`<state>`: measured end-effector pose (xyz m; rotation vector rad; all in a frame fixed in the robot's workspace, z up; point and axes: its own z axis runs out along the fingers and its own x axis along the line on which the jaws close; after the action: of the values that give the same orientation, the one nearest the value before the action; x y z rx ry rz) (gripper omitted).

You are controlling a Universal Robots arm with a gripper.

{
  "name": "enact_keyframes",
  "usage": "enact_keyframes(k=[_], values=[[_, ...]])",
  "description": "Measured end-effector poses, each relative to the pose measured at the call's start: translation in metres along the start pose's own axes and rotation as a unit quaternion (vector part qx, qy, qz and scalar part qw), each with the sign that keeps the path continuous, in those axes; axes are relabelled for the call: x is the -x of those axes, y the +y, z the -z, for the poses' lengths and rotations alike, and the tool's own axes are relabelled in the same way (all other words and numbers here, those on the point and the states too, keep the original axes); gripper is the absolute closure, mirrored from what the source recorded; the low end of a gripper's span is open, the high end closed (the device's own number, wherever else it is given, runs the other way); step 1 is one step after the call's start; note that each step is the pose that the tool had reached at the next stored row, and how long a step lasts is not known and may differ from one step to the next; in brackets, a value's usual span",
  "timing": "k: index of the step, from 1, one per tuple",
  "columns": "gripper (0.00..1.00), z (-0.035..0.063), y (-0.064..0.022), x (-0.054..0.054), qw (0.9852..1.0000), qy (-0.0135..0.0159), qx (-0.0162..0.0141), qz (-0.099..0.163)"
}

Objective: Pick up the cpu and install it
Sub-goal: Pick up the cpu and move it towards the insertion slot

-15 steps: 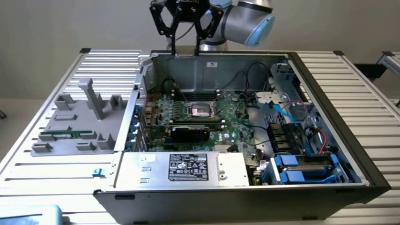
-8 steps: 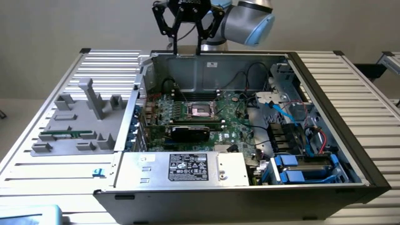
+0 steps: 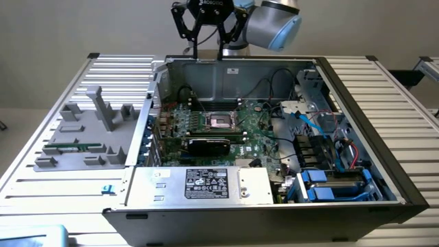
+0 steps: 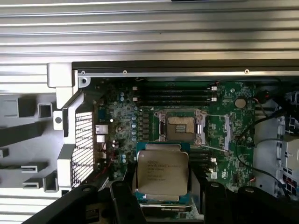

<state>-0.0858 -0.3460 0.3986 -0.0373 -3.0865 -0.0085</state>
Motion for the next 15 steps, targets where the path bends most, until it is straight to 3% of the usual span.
enact_keyframes(k=[5,10,15], values=[[0.45,-0.0006,0.0030,0.007,1.0000,0.0000,0.0019,-0.002],[0.45,-0.0006,0.0171,0.010,1.0000,0.0000,0.0024,-0.002],[0.45,-0.0002,0.0182,0.021,1.0000,0.0001,0.0049,0.000]])
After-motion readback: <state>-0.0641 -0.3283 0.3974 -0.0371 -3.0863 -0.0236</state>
